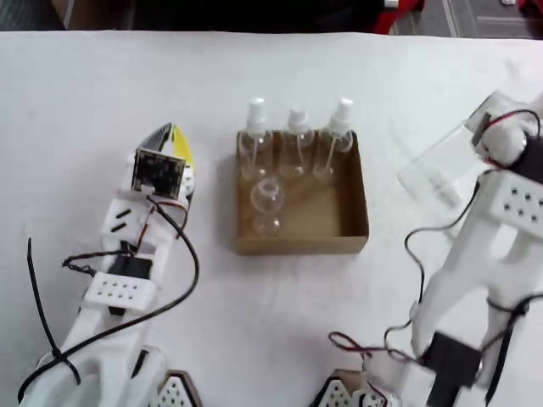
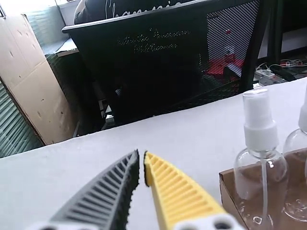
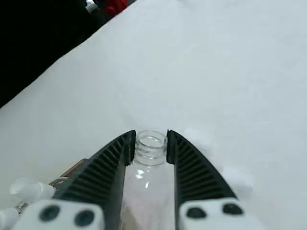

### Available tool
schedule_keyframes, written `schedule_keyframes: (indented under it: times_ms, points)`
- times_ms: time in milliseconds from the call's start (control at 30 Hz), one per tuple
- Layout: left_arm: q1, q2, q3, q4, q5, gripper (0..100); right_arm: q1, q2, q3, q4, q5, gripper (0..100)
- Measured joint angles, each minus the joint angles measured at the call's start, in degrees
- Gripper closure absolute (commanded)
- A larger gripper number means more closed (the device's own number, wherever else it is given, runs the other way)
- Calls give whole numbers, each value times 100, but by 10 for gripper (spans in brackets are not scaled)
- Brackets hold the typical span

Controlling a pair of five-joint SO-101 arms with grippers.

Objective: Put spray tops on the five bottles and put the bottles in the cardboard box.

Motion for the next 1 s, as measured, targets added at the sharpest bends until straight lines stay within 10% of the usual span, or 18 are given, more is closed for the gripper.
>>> schedule_keyframes:
  times_ms: [467, 1000]
  points:
    - [0, 0, 0, 0, 0, 976, -1169, -2567, 2233, -510, 1301, 982]
    - [0, 0, 0, 0, 0, 976, -2330, -6690, 8211, -5890, 1468, 982]
